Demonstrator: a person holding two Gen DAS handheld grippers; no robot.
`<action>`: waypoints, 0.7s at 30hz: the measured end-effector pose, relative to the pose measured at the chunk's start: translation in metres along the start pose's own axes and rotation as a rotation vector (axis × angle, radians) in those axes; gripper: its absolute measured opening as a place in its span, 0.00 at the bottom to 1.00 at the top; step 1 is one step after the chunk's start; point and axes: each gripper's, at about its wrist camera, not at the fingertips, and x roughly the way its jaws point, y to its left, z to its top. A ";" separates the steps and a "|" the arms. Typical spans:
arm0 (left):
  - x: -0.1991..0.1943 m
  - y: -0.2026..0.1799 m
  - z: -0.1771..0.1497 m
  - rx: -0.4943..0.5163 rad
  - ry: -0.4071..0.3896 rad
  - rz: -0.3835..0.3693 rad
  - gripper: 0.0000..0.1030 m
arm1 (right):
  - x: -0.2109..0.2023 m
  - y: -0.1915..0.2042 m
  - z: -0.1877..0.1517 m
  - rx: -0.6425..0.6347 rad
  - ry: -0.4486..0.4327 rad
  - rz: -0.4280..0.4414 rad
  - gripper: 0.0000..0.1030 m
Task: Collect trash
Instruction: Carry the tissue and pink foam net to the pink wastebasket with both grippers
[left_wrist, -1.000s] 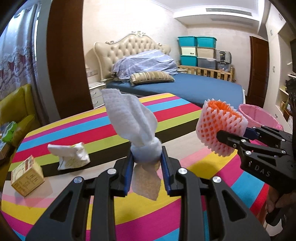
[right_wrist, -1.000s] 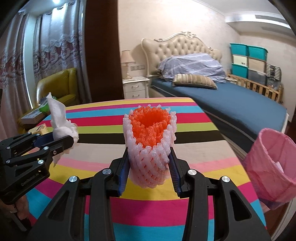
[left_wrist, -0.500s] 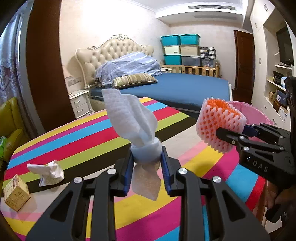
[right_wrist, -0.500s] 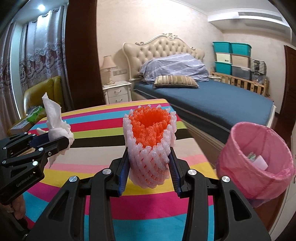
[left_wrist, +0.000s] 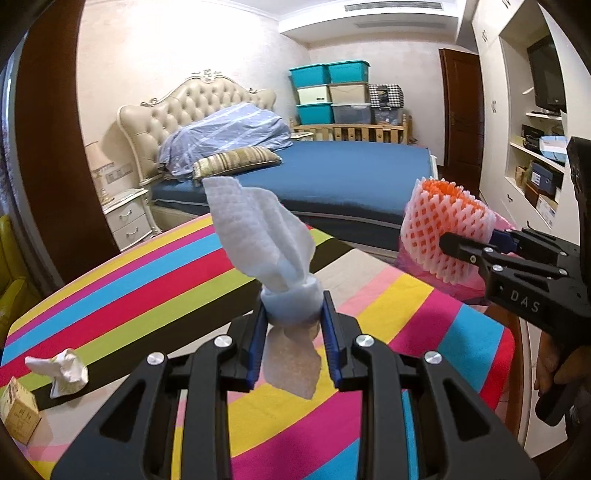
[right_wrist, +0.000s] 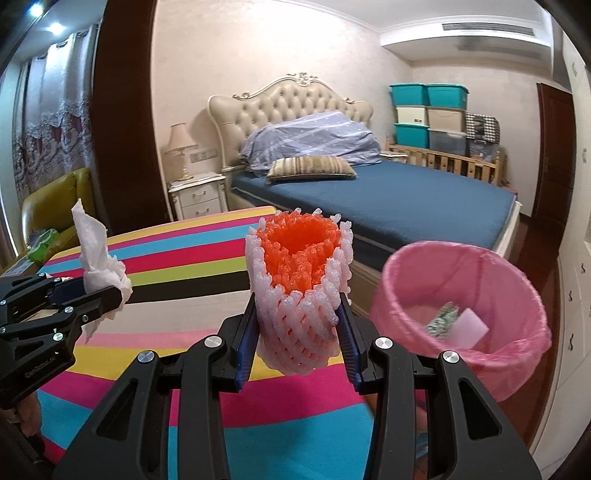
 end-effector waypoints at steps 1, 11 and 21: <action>0.002 -0.005 0.002 0.008 0.000 -0.007 0.26 | -0.001 -0.004 0.000 0.004 -0.002 -0.008 0.38; 0.029 -0.063 0.034 0.071 -0.023 -0.135 0.27 | -0.008 -0.073 -0.003 0.049 -0.015 -0.123 0.38; 0.084 -0.135 0.088 0.059 -0.008 -0.349 0.28 | -0.003 -0.146 -0.008 0.089 0.003 -0.238 0.38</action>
